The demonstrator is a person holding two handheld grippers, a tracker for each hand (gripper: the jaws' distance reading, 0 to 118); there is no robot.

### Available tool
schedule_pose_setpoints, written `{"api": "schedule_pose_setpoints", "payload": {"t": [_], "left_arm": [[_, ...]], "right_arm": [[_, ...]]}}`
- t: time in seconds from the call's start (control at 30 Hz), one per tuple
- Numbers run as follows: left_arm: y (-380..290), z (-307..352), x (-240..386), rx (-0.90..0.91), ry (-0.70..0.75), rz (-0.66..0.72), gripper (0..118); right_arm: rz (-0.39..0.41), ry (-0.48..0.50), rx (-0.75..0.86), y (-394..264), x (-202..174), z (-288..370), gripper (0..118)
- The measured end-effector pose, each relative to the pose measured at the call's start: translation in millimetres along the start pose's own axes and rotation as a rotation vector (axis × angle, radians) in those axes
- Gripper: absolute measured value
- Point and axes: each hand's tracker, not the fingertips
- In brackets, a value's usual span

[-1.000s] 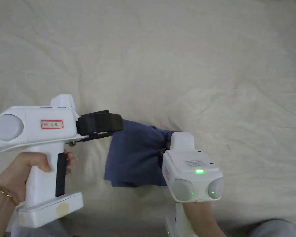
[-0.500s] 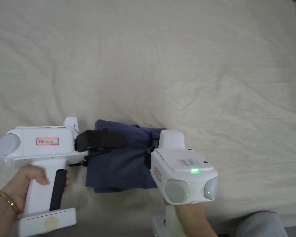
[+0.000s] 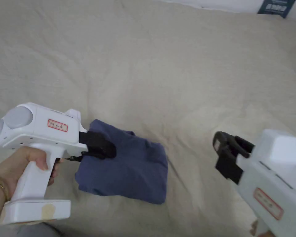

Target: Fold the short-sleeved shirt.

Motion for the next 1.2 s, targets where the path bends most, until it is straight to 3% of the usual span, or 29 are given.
{"api": "schedule_pose_setpoints", "payload": {"t": [0.13, 0.17, 0.27, 0.3, 0.4, 0.47, 0.53, 0.6, 0.63, 0.77, 0.83, 0.87, 0.93, 1.0, 1.1, 1.2], "left_arm": [[36.9, 73.1, -61.7, 0.058, 0.199, 0.008, 23], [57.3, 91.0, -105.4, 0.075, 0.257, 0.004, 23], [90.1, 132.1, -159.6, 0.115, 0.463, 0.097, 23], [74.6, 145.1, -142.4, 0.118, 0.506, 0.103, 23], [98.2, 173.4, -179.6, 0.164, 0.673, 0.094, 24], [112.1, 185.2, -210.3, 0.206, 0.760, 0.107, 27], [119.7, 191.1, -228.5, 0.234, 0.830, 0.154, 47], [120.6, 192.7, -234.8, 0.294, 0.993, 0.135, 81], [120.2, 193.7, -236.4, 0.321, 1.046, 0.108, 84], [112.4, 201.0, -213.0, 0.495, 1.146, 0.008, 71], [109.5, 205.1, -186.6, 0.603, 1.158, -0.031, 36], [105.8, 206.2, -165.5, 0.656, 1.136, -0.088, 26], [86.7, 207.2, -123.9, 0.765, 1.059, -0.193, 22], [65.1, 203.9, -68.3, 0.856, 0.947, -0.306, 9], [37.0, 191.0, -6.7, 0.991, 0.901, -0.392, 1], [1.7, 175.5, 55.8, 1.118, 0.783, -0.418, 1]], "right_arm": [[0.005, -0.013, 0.013, 8.6, 2.4, 11.7, 1], [-0.001, -0.023, 0.008, 10.4, 1.4, 10.7, 1], [-0.037, -0.053, 0.015, 9.3, -3.0, 2.5, 1], [-0.060, -0.051, 0.011, 8.9, -5.0, -1.0, 1], [-0.132, -0.031, -0.036, 6.4, -12.3, -14.2, 1], [-0.134, -0.014, -0.064, 3.8, -17.6, -21.4, 1], [-0.124, -0.014, -0.088, 6.4, -38.2, -29.6, 1], [-0.122, -0.013, -0.106, 5.5, -44.1, -35.0, 1], [-0.120, -0.014, -0.107, 5.4, -46.4, -36.1, 1], [-0.072, -0.035, -0.101, 7.4, -50.0, -33.5, 1], [-0.074, -0.039, -0.090, 8.9, -47.0, -28.0, 1], [-0.080, -0.040, -0.079, 10.0, -44.4, -24.3, 1], [-0.068, -0.048, -0.051, 12.7, -42.4, -19.0, 1], [-0.006, -0.074, -0.007, 15.5, -39.1, -12.3, 1], [0.009, -0.081, 0.040, 19.8, -33.0, -8.8, 1], [0.045, -0.106, 0.127, 30.6, -25.0, 4.5, 1]]}}
